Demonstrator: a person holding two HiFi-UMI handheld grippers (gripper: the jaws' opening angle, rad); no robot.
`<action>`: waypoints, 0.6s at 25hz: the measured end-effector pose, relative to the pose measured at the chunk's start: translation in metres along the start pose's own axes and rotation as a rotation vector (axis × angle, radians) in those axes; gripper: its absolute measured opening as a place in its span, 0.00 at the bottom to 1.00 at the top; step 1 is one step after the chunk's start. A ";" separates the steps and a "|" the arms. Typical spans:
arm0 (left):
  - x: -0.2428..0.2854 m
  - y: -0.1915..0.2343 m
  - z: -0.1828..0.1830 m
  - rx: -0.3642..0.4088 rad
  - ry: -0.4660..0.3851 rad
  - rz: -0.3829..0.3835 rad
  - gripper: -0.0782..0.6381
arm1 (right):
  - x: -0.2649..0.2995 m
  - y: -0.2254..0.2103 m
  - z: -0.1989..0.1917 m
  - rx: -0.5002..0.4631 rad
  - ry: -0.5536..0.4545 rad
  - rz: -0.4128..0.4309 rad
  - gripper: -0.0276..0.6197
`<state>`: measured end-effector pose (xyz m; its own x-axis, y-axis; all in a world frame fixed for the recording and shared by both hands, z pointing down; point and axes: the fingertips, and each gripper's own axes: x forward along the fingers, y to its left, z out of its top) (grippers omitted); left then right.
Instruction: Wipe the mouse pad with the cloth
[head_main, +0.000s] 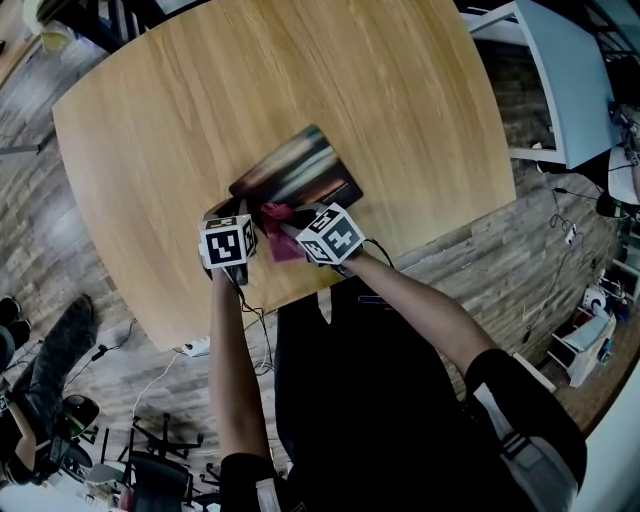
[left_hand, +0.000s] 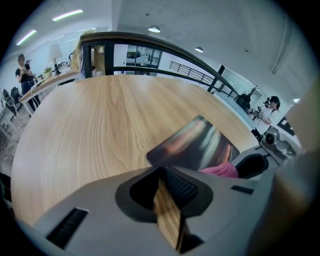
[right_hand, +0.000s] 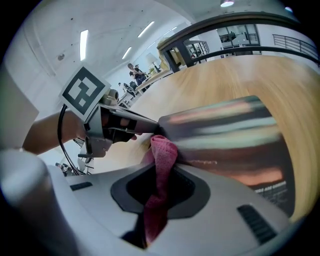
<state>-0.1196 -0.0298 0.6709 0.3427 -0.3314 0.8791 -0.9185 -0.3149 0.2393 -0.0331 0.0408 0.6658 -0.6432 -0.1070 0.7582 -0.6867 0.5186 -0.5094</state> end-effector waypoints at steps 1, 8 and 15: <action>0.000 0.000 0.000 0.000 0.000 -0.001 0.19 | -0.002 -0.003 0.000 0.004 -0.002 -0.005 0.14; 0.001 0.001 0.001 0.007 0.007 -0.011 0.19 | -0.014 -0.024 0.003 0.044 -0.025 -0.037 0.14; 0.000 0.001 0.000 0.016 0.016 -0.011 0.19 | -0.027 -0.043 0.001 0.088 -0.053 -0.067 0.14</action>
<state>-0.1203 -0.0299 0.6714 0.3493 -0.3132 0.8831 -0.9113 -0.3330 0.2424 0.0131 0.0209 0.6669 -0.6107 -0.1849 0.7700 -0.7540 0.4329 -0.4941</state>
